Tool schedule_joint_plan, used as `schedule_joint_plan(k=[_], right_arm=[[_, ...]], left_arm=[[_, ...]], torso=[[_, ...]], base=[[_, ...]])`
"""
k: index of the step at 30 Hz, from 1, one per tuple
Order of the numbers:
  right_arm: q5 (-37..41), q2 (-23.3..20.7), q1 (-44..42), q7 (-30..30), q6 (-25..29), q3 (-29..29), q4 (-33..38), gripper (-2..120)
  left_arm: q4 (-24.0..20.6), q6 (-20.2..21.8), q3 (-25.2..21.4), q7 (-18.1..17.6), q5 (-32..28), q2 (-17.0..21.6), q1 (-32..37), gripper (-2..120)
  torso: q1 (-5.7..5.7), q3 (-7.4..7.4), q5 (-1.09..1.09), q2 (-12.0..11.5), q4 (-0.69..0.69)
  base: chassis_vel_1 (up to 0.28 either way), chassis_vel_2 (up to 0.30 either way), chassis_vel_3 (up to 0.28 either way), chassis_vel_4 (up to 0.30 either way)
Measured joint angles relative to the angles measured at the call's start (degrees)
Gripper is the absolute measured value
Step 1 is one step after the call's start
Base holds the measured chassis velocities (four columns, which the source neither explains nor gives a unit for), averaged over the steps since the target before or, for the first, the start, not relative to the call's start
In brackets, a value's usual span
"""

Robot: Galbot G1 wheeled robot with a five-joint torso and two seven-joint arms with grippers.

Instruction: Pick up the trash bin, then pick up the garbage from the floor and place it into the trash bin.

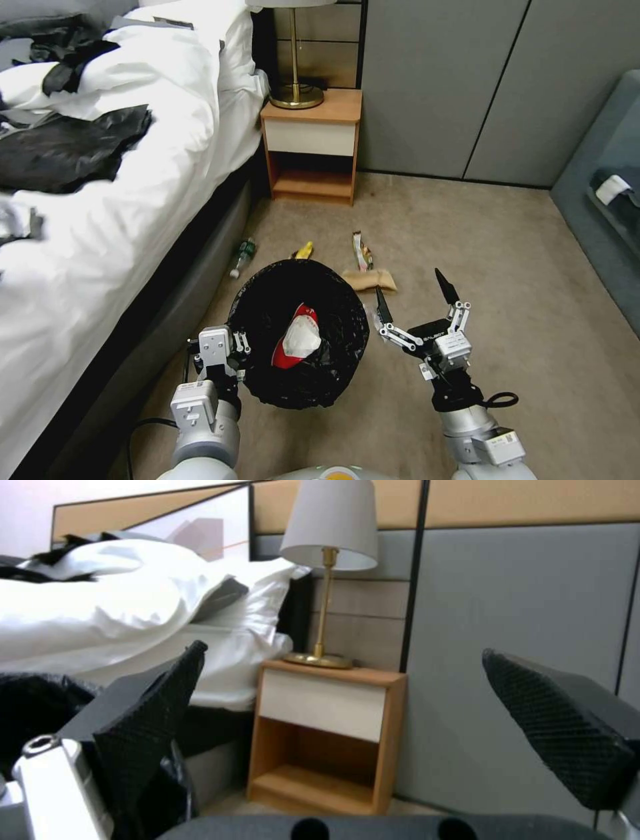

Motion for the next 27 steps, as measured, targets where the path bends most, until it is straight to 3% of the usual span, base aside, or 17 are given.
schedule_joint_plan(k=[5,10,15,23,26,27], right_arm=[[0.0,0.0,0.0,-0.1,1.0,-0.1,0.1,100],[-0.4,0.0,0.2,0.3,1.3,-0.1,0.1,100],[-4.8,-0.3,1.1,3.0,0.2,0.3,-0.6,100],[-1.4,-3.1,4.0,5.2,-10.0,-1.3,-3.6,100],[3.7,-5.0,7.0,5.9,-18.9,-2.3,-6.1,100],[3.7,-5.0,7.0,5.9,-18.9,-2.3,-6.1,100]], left_arm=[[0.0,0.0,0.1,0.0,0.1,-0.1,0.0,1],[0.0,0.0,0.0,0.0,0.1,-0.1,0.0,1],[-0.1,-0.1,-0.5,0.0,0.2,-0.4,0.1,1],[-1.6,0.0,-2.7,0.1,-0.1,0.1,0.4,1],[-2.1,0.1,-3.6,0.1,-0.4,0.6,0.1,1],[-2.1,0.1,-3.6,0.1,-0.4,0.6,0.1,1]], torso=[[0.00,0.00,0.02,0.0,0.00],[-0.01,-0.01,0.02,0.0,-0.01],[-0.01,-0.01,0.01,0.0,0.00],[-0.01,-0.01,0.02,0.0,0.00],[-0.01,-0.01,0.02,0.0,0.00],[-0.01,-0.01,0.02,0.0,0.00]], base=[[-0.129,0.086,0.081,-0.111],[0.056,-0.044,-0.040,0.050],[0.010,-0.009,-0.009,0.009],[0.000,0.000,0.000,0.000],[0.000,0.000,0.000,0.000],[0.000,0.000,0.000,0.000]])
